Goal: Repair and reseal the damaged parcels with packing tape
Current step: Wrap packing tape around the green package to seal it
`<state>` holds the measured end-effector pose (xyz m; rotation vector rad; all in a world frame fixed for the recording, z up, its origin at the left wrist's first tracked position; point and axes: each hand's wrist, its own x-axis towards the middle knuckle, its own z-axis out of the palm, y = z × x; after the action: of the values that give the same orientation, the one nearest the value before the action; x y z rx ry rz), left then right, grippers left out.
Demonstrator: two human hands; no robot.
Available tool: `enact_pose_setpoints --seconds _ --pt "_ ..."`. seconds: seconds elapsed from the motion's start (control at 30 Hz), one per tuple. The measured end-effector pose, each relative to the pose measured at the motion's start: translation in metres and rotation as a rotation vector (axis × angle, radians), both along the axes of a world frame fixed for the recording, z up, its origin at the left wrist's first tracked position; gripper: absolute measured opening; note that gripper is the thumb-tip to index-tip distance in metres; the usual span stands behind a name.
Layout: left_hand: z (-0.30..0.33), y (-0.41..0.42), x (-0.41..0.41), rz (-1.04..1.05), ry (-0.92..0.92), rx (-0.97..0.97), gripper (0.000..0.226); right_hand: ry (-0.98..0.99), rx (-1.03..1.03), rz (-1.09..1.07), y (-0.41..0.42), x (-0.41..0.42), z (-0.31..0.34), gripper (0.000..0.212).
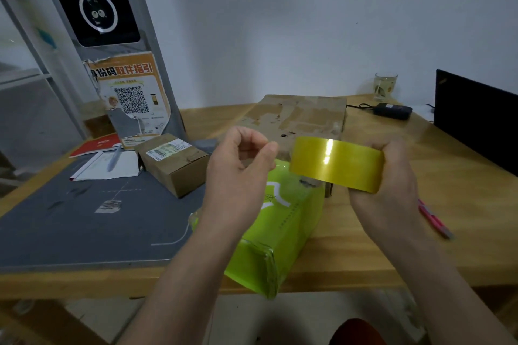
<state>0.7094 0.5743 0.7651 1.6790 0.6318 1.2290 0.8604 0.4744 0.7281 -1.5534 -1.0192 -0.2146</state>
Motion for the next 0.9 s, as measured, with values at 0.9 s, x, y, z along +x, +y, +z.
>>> enact_pose_setpoints --seconds 0.9 --pt "0.003 0.060 0.041 -0.091 0.309 -0.348 0.033 -0.120 -0.322 -0.267 -0.017 0.043 -0.012 0.052"
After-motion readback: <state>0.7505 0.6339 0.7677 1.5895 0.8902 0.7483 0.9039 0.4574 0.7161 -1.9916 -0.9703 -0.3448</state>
